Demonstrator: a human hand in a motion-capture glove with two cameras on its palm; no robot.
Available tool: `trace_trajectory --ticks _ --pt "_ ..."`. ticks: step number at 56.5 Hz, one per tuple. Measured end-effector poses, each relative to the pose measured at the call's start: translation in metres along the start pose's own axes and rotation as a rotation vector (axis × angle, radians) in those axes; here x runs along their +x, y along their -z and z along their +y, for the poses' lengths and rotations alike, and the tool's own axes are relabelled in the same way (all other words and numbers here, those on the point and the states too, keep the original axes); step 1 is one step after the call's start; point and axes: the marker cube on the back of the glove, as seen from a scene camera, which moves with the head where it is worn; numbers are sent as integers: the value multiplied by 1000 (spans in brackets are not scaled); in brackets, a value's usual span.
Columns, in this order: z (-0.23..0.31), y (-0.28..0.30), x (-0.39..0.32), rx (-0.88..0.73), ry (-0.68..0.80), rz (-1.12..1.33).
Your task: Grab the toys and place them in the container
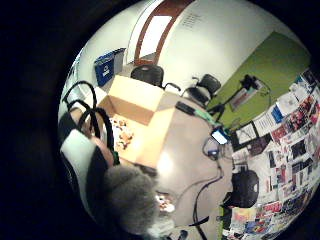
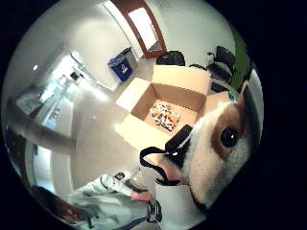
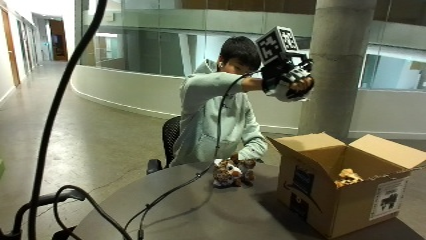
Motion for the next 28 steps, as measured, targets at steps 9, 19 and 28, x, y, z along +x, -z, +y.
trace_trajectory --ticks 9,19,28 --pt "-41 -44 -22 -32 -22 -48" --pt "-53 -77 -36 -221 -14 -57" --pt "-42 -63 -29 -221 -2 -90"
